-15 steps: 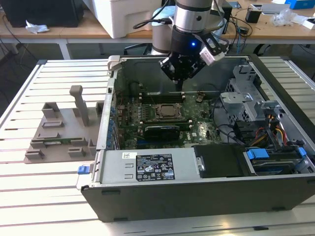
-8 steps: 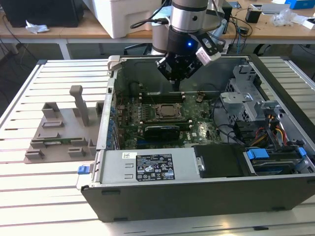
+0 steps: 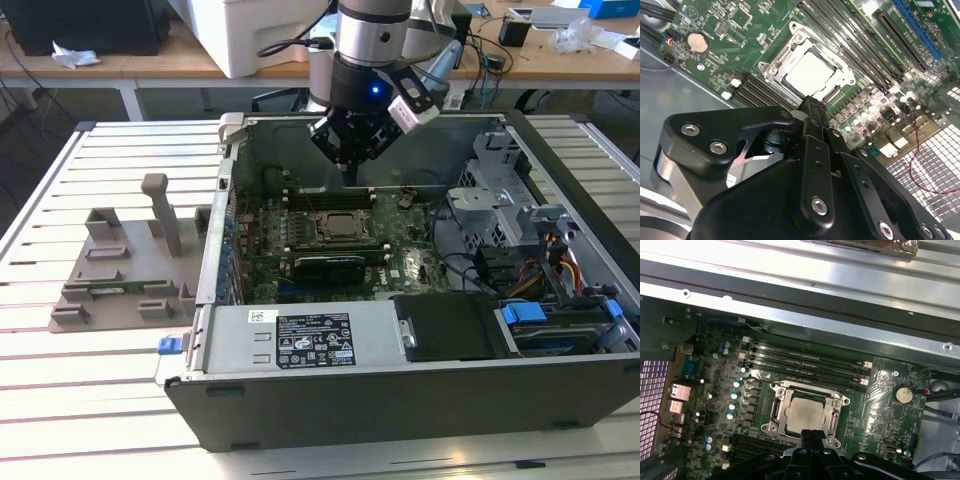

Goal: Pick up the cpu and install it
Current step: 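Install the first cpu locking lever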

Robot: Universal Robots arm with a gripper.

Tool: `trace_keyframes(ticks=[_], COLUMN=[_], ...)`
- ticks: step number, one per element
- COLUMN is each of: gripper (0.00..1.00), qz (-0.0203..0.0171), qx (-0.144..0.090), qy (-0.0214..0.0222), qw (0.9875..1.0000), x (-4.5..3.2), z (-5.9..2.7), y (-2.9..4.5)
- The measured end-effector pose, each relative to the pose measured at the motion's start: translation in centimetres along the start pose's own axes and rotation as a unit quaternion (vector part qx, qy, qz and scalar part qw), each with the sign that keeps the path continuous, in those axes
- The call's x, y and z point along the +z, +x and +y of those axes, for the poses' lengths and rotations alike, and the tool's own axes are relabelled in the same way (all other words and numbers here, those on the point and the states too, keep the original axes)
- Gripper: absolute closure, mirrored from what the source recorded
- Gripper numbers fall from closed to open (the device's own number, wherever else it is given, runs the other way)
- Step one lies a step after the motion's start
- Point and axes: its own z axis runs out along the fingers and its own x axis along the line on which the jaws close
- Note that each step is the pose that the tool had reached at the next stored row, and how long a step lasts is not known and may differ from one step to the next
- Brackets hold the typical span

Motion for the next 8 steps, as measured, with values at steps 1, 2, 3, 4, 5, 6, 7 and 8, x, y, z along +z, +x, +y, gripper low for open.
trace_keyframes(ticks=[1, 2, 3, 4, 5, 6, 7, 8], gripper=[0.89, 0.89, 0.89, 0.89, 0.89, 0.89, 0.89, 0.89], qz=[0.0000, 0.0000, 0.0000, 0.0000, -0.0001, -0.0001, 0.0000, -0.0001], qx=[0.000, 0.000, 0.000, 0.000, 0.000, 0.000, 0.000, 0.000], qy=[0.0000, -0.0001, 0.0000, 0.0000, -0.0001, -0.0001, 0.0000, 0.0000], qw=[1.0000, 1.0000, 1.0000, 1.0000, 1.0000, 1.0000, 1.0000, 1.0000], x=[0.01, 0.02, 0.02, 0.03, 0.04, 0.05, 0.05, 0.06], z=[0.02, 0.05, 0.09, 0.11, 0.14, 0.16, 0.19, 0.21], y=[0.12, 0.27, 0.44, 0.56, 0.71, 0.78, 0.96, 1.02])
